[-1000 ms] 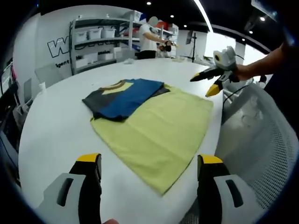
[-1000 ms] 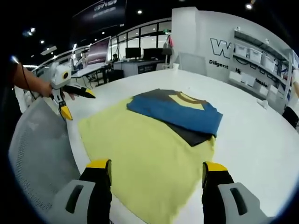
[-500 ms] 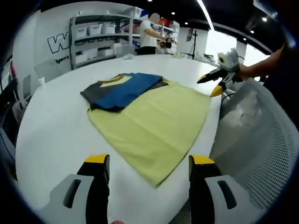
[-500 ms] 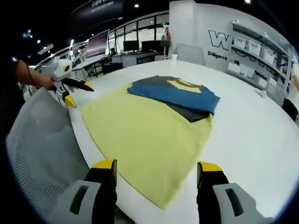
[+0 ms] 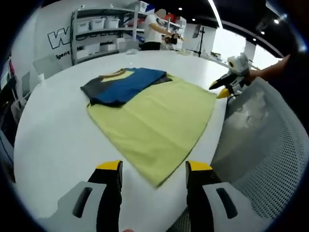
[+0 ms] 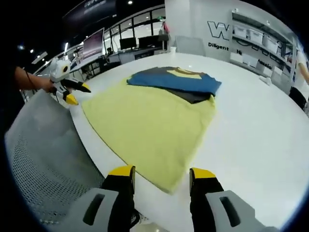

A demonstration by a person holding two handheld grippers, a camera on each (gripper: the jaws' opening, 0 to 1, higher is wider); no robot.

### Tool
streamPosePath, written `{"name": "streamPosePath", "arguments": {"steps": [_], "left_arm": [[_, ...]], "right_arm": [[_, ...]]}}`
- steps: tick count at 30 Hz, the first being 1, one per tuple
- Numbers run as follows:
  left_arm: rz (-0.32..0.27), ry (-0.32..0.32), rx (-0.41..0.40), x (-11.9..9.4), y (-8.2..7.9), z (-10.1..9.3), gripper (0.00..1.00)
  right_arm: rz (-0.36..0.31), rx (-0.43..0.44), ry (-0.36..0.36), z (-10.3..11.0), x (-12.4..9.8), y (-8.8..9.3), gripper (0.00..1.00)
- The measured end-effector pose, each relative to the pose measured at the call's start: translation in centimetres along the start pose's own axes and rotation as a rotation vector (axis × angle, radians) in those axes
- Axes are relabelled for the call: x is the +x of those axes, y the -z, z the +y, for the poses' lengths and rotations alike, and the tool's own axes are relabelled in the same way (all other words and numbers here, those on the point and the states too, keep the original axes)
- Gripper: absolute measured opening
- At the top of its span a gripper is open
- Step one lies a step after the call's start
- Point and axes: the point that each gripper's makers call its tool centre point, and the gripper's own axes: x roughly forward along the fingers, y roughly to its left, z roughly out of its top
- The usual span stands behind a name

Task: Fold the garment on the visible template until the final outline fits inside the template.

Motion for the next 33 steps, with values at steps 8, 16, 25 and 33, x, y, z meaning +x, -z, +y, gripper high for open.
{"name": "streamPosePath", "arguments": {"steps": [8,16,25,33], "left_arm": [[0.043,0.042,-0.005,0.3,0.8,-0.8,0.35],[0.076,0.061,0.006,0.9,1.4,-1.1,0.28],[0.121,0.062,0.146,0.7,1.9,-0.8,0.22],[0.162,0.086,0.261,0.7,2.1,-0.7,0.21]], "right_arm": [[0.012,-0.007,0.007,0.1,-0.1,0.7,0.31],[0.012,-0.041,0.013,0.3,-0.1,0.8,0.28],[0.023,-0.158,-0.002,0.3,-0.3,0.5,0.27],[0.081,-0.321,-0.071,1.1,0.1,0.4,0.27]]}}
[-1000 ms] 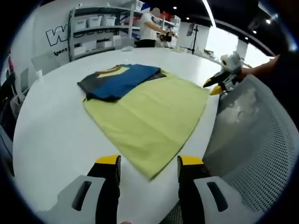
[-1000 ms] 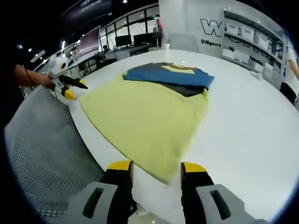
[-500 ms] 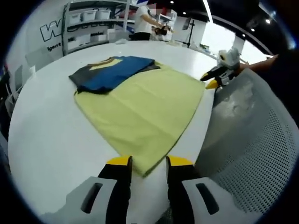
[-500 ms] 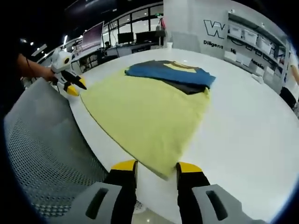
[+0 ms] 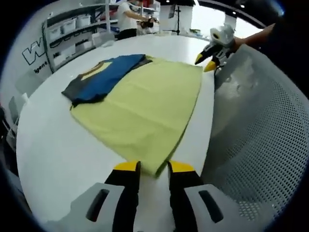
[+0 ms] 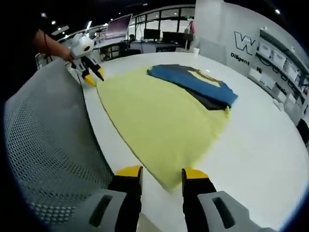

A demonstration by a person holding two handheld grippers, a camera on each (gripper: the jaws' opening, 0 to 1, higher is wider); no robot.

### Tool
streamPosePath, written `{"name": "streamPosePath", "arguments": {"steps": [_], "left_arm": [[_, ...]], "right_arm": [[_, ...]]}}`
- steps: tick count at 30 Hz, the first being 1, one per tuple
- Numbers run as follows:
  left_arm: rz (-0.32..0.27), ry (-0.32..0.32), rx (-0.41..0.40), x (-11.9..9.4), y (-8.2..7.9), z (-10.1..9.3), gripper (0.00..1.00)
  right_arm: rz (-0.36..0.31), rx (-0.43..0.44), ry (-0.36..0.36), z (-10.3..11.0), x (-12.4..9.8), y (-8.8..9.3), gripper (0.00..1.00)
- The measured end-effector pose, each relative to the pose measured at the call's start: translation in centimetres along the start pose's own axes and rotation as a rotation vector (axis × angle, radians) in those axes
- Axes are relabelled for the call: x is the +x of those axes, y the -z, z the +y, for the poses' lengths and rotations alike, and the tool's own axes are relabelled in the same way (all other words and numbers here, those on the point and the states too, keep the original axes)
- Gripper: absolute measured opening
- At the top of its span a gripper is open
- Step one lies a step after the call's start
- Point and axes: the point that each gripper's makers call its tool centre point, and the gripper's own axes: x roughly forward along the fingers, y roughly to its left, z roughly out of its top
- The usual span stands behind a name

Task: Fold the garment on the visible template until the final outline fits inside the template.

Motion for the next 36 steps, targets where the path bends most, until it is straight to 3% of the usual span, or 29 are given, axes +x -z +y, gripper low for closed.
{"name": "streamPosePath", "arguments": {"steps": [5,9,12,14,15,21,30,36], "left_arm": [[0.015,0.008,0.000,0.0,0.1,0.4,0.17],[0.013,0.009,0.001,0.0,0.1,0.5,0.16],[0.008,0.008,0.030,0.0,0.2,0.4,0.15],[-0.001,0.003,0.054,0.0,0.1,0.3,0.14],[-0.004,0.001,0.043,0.1,0.1,0.3,0.12],[0.000,-0.007,0.008,0.3,0.1,0.5,0.04],[0.033,-0.002,-0.088,0.0,-0.2,1.0,0.01],[0.024,-0.020,-0.006,-1.0,-1.3,1.5,0.01]], "right_arm": [[0.033,-0.077,-0.021,-0.3,0.1,0.3,0.29],[0.030,-0.102,-0.059,0.1,-0.3,0.3,0.17],[0.034,-0.167,-0.074,0.2,-0.2,0.1,0.12],[0.052,-0.168,-0.096,0.6,-0.2,0.3,0.03],[0.058,-0.236,-0.100,0.6,-0.4,0.1,0.03],[0.077,-0.238,-0.063,0.0,-0.3,0.1,0.00],[0.110,-0.215,-0.074,-0.3,-0.2,-0.2,0.00],[0.079,-0.243,-0.049,-1.2,-1.1,-2.0,0.00]]}}
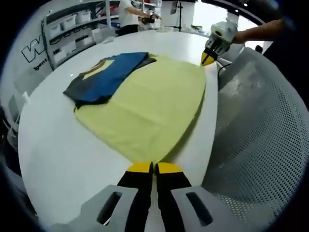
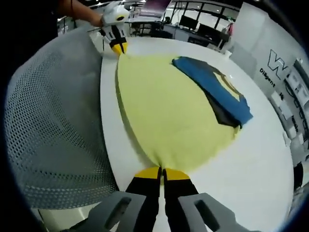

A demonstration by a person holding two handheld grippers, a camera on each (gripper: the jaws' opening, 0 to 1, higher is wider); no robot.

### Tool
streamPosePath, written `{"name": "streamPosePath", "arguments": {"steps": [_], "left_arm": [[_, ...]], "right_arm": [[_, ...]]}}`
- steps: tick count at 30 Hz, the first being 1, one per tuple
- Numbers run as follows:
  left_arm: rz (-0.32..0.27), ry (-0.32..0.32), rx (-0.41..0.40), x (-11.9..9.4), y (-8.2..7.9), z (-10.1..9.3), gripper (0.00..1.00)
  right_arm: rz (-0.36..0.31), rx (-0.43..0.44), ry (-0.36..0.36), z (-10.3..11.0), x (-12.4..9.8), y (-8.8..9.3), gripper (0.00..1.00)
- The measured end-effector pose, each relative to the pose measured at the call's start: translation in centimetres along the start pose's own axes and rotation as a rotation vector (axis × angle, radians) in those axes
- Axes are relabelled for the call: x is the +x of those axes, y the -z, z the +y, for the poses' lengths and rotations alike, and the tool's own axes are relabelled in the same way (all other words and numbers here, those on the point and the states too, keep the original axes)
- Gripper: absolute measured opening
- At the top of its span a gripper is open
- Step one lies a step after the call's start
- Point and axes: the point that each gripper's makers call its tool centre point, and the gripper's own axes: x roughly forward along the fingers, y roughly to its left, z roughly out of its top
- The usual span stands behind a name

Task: Fold the garment on the visible template until the final outline fits inside the template.

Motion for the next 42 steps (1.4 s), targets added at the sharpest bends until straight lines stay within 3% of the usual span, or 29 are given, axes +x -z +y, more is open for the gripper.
{"name": "streamPosePath", "arguments": {"steps": [8,10,30,34,42], "left_arm": [[-0.031,-0.025,-0.007,-1.8,-1.9,1.8,0.01],[-0.033,-0.023,-0.015,-2.2,-2.2,2.0,0.01],[-0.007,0.047,-0.021,-4.1,-2.9,-0.1,0.01],[-0.023,0.050,-0.023,-4.6,-3.6,0.4,0.01],[-0.083,-0.008,-0.037,-5.2,-6.1,3.7,0.01]], "right_arm": [[-0.045,0.011,0.046,-2.1,-1.4,-1.8,0.00],[-0.057,0.049,0.039,-2.0,-1.7,-2.1,0.00],[-0.060,0.092,-0.005,0.1,-3.9,-2.2,0.00],[-0.070,0.103,0.000,-0.5,-4.2,-2.8,0.00],[-0.097,0.104,0.059,-3.5,-5.0,-4.6,0.00]]}}
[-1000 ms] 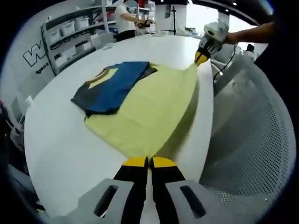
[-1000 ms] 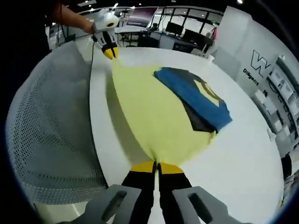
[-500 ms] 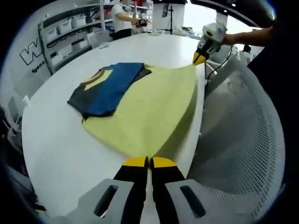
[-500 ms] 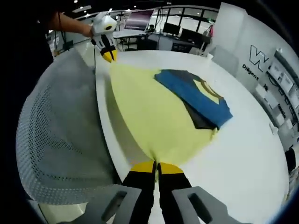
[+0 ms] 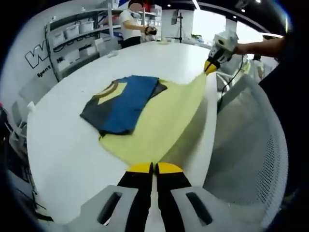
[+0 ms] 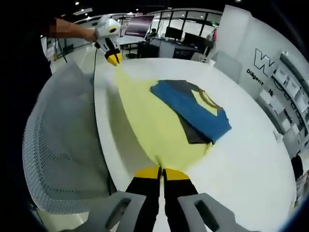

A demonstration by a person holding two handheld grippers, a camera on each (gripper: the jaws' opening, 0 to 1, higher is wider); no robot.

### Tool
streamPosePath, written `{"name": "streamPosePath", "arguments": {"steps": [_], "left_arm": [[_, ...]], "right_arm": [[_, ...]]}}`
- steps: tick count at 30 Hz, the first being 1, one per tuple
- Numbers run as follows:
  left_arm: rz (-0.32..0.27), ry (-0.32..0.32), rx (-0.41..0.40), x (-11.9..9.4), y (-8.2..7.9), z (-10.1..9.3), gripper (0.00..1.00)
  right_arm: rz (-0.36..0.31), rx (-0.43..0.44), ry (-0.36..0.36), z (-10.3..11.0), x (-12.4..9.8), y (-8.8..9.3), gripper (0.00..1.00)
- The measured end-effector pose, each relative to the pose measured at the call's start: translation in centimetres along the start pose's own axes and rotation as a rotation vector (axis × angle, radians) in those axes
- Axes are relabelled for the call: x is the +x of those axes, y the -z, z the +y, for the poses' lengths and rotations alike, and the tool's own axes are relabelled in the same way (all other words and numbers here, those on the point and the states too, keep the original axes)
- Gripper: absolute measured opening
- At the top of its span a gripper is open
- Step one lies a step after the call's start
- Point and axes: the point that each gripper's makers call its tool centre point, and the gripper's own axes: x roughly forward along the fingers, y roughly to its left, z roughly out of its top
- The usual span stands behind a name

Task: Fold the garment on the visible template until the final outline fits inside the template.

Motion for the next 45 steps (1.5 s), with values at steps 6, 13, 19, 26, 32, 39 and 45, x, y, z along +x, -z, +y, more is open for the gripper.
{"name": "streamPosePath", "arguments": {"steps": [6,13,19,26,32,39,45], "left_arm": [[-0.019,-0.030,-0.006,-0.2,-1.5,1.6,0.01],[-0.057,-0.072,-0.019,-0.8,-3.7,4.0,0.01],[-0.096,-0.094,-0.012,-1.5,-6.0,5.9,0.01],[-0.112,-0.116,0.001,-1.8,-7.7,8.0,0.01],[-0.148,-0.150,0.022,-2.1,-9.4,9.6,0.01],[-0.177,-0.199,0.029,-2.6,-11.5,11.8,0.01],[-0.200,-0.240,0.010,-2.8,-13.3,13.9,0.01]], "right_arm": [[-0.020,-0.005,0.061,-2.8,-0.2,-1.9,0.00],[-0.036,-0.021,0.127,-6.0,-0.3,-4.3,0.00],[-0.067,-0.009,0.169,-8.5,-0.9,-6.4,0.00],[-0.092,-0.023,0.205,-10.6,-1.1,-8.3,0.00],[-0.114,-0.002,0.237,-12.7,-1.1,-9.3,0.00],[-0.136,0.003,0.265,-14.8,-1.3,-10.9,0.00],[-0.162,0.023,0.298,-17.0,-1.4,-12.4,0.00]]}}
